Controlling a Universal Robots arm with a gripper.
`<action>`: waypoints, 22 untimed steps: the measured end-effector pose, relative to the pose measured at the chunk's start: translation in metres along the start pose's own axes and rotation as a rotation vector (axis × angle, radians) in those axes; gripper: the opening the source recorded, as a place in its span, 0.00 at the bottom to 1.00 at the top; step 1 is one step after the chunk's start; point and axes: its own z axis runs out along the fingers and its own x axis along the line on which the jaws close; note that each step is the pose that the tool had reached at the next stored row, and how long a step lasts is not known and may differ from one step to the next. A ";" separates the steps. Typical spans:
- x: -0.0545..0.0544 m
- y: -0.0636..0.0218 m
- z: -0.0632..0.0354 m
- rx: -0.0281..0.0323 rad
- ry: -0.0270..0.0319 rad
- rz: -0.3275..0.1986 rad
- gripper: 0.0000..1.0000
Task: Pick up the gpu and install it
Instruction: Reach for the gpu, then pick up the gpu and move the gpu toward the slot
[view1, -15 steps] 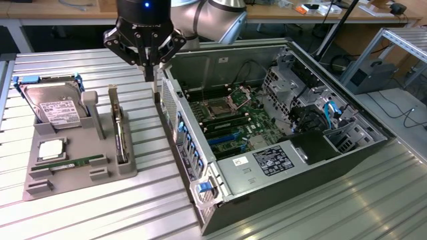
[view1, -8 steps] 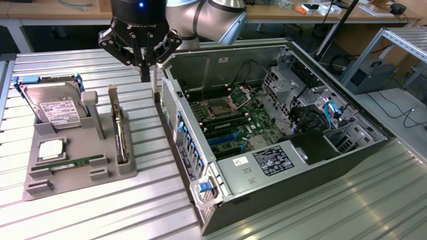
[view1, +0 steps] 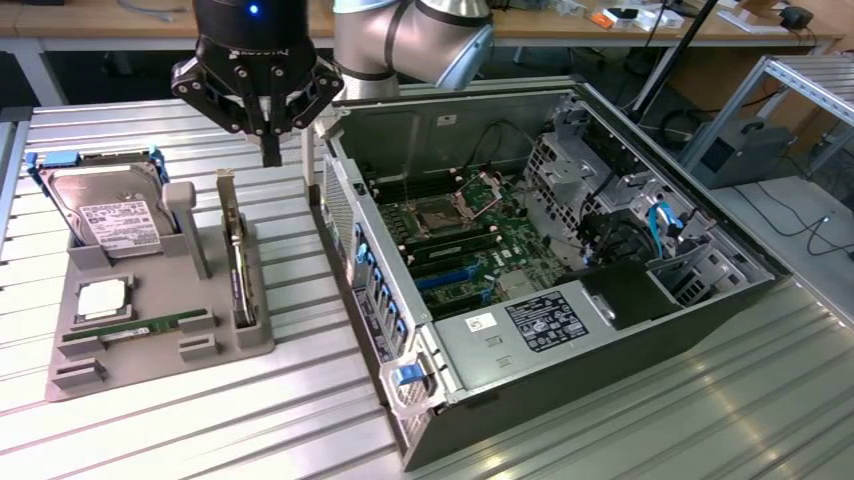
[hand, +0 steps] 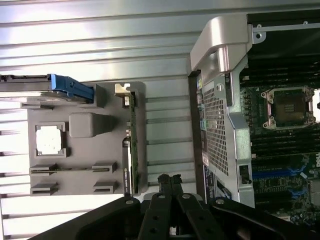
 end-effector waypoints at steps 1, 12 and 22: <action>0.002 -0.0001 0.0000 0.0000 0.0000 0.000 0.10; 0.007 -0.0005 -0.0002 0.0000 0.0000 0.000 0.10; 0.007 -0.0005 -0.0002 0.0000 0.0000 0.000 0.48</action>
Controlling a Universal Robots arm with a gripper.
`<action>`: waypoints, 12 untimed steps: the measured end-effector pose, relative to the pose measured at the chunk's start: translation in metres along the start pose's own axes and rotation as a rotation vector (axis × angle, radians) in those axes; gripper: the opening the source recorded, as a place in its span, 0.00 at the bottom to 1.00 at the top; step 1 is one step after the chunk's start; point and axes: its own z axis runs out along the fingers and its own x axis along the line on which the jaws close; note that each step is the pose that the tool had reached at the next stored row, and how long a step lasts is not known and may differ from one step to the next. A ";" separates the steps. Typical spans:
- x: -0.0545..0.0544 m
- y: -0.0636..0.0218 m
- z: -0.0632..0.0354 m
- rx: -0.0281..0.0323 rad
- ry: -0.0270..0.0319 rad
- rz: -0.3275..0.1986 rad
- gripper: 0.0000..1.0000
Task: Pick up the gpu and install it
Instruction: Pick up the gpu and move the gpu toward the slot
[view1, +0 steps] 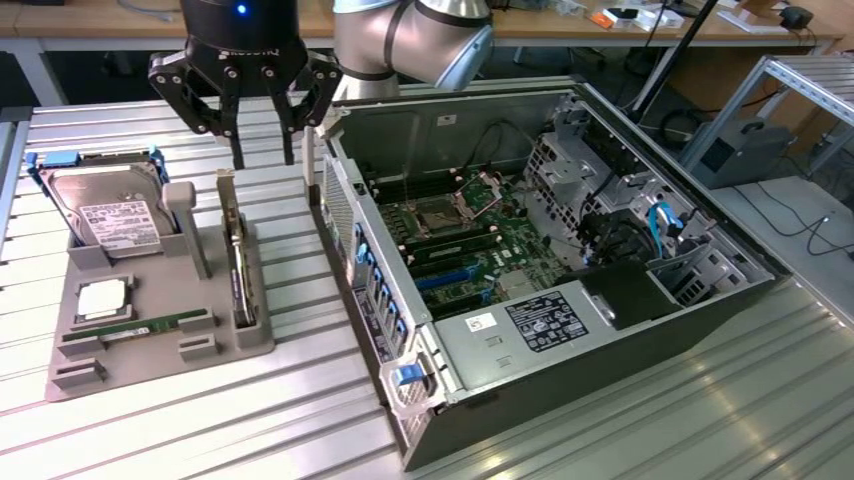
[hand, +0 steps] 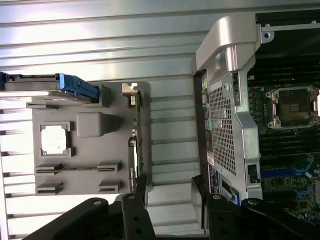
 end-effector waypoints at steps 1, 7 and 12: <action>0.000 0.0000 0.0000 0.0000 0.0001 0.000 0.48; 0.002 -0.0002 0.0020 0.0000 0.0000 0.000 0.48; 0.006 -0.0007 0.0042 -0.0001 -0.0001 0.000 0.48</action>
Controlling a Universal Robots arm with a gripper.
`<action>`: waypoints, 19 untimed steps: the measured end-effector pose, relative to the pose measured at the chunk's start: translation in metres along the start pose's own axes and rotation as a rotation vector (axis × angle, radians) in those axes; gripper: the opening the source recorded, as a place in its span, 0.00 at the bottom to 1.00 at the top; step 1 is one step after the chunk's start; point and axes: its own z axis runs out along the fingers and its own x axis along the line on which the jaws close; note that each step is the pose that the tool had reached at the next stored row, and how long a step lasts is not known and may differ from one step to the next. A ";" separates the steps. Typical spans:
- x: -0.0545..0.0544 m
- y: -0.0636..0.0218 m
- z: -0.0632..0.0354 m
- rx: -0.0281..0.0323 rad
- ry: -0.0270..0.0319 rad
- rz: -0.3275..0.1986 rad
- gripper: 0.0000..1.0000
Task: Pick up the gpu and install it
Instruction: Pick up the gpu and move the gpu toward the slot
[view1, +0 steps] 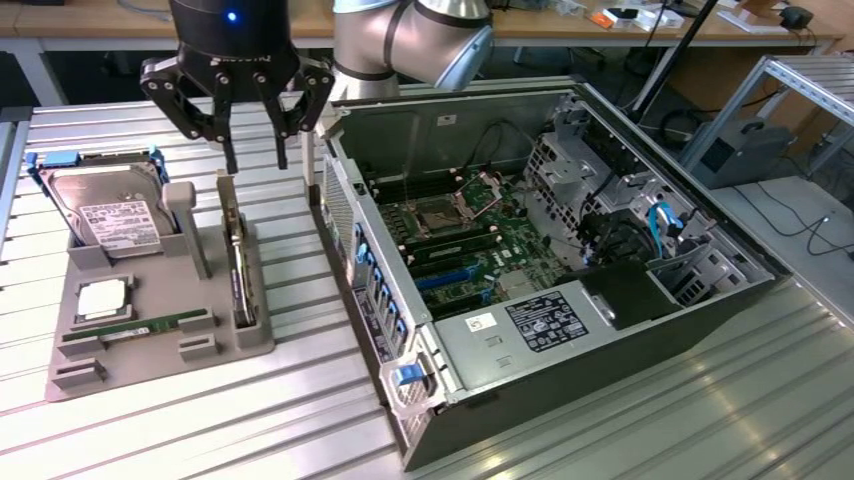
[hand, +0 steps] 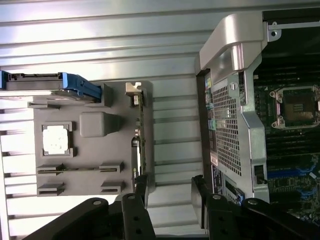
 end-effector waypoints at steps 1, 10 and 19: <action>0.001 -0.0001 0.0004 0.0000 0.0000 0.000 0.48; 0.013 -0.0012 0.0025 0.0001 0.0001 0.000 0.48; 0.023 -0.0020 0.0040 0.0000 0.0000 0.000 0.48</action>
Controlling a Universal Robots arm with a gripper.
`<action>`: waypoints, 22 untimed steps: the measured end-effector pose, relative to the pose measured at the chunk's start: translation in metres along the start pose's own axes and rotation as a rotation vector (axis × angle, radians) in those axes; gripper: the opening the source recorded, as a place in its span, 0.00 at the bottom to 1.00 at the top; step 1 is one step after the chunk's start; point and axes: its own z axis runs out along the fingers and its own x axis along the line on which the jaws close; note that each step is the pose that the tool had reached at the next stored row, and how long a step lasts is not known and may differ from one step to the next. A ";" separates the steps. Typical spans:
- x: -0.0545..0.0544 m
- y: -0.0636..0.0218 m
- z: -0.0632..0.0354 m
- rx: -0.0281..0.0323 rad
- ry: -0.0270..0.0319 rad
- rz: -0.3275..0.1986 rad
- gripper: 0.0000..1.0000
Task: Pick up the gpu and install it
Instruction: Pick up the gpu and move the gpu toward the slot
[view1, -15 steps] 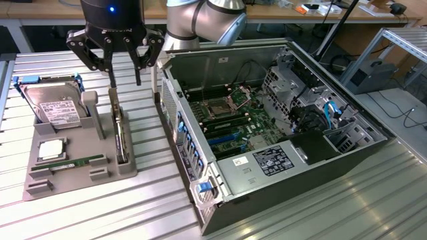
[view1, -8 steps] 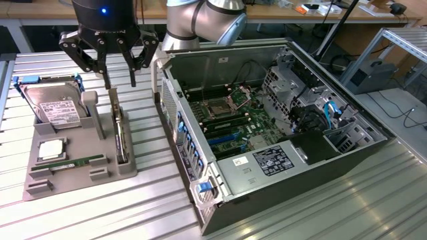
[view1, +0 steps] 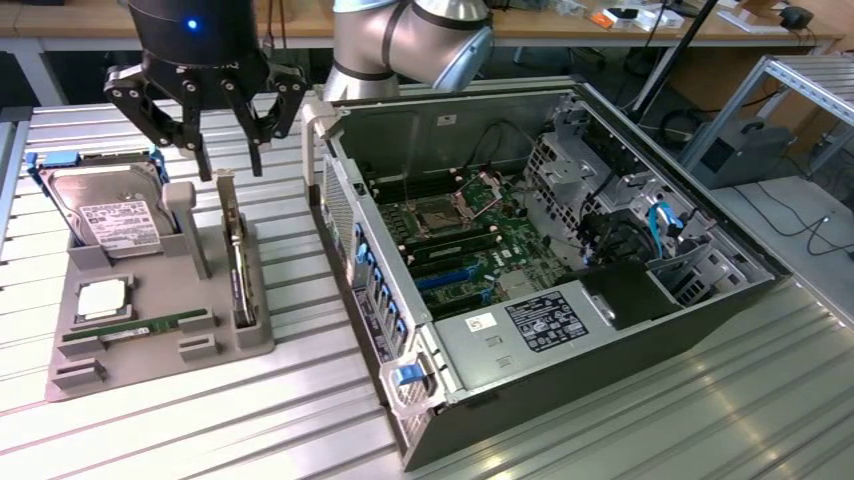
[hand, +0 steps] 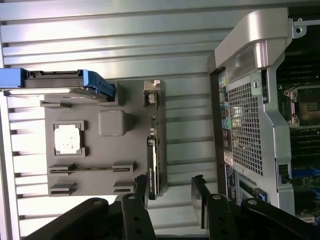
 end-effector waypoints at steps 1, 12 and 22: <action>0.002 -0.0001 0.0002 0.0000 0.0000 0.000 0.48; 0.014 -0.0012 0.0018 0.0001 0.0000 0.000 0.48; 0.026 -0.0021 0.0031 0.0000 0.0000 0.000 0.48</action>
